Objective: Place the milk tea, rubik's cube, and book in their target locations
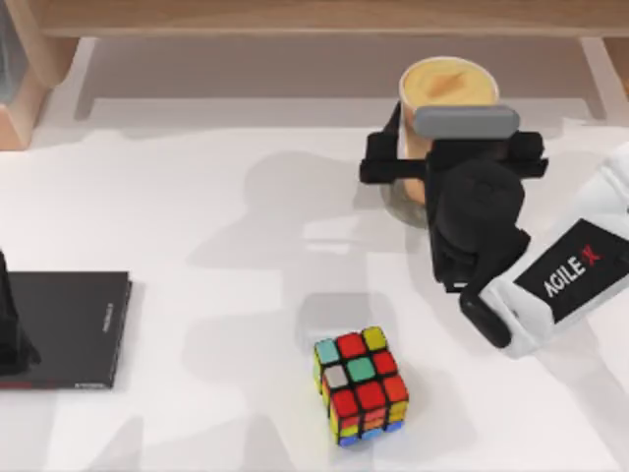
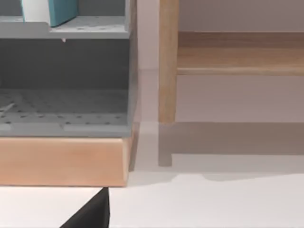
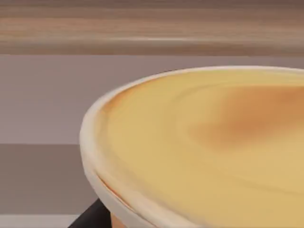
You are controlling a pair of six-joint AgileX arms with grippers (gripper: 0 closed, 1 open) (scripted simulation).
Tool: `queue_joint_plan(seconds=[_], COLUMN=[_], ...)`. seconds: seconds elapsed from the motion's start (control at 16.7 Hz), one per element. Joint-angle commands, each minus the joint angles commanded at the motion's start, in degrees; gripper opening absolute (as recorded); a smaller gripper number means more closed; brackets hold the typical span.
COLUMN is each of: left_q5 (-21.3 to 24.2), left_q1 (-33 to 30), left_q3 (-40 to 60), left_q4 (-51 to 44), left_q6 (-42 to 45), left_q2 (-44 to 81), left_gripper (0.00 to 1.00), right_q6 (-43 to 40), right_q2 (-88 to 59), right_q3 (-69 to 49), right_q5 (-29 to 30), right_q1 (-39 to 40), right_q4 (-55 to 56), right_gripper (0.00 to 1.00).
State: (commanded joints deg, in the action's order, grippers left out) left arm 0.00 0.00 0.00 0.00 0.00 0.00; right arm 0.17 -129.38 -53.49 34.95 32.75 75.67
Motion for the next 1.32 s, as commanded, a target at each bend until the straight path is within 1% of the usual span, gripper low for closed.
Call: queue_joint_plan(seconds=[0.42, 0.78, 0.96, 1.14, 1.32], left_q5=[0.0, 0.0, 0.0, 0.0, 0.0], left_q1=[0.0, 0.0, 0.0, 0.0, 0.0], left_q3=[0.0, 0.0, 0.0, 0.0, 0.0], left_q4=[0.0, 0.0, 0.0, 0.0, 0.0], left_q6=[0.0, 0.0, 0.0, 0.0, 0.0], left_q2=[0.0, 0.0, 0.0, 0.0, 0.0], left_gripper=[1.00, 1.00, 1.00, 1.00, 1.00], right_q6=[0.0, 0.0, 0.1, 0.1, 0.1], right_q2=[0.1, 2.4, 2.6, 3.3, 8.2], right_q3=[0.2, 6.0, 6.4, 6.5, 7.9], right_q5=[0.1, 2.5, 2.7, 2.7, 3.3], right_q1=[0.0, 2.4, 2.7, 2.5, 3.2], right_q4=[0.2, 3.4, 3.7, 2.8, -0.6], right_gripper=[1.00, 1.00, 1.00, 1.00, 1.00])
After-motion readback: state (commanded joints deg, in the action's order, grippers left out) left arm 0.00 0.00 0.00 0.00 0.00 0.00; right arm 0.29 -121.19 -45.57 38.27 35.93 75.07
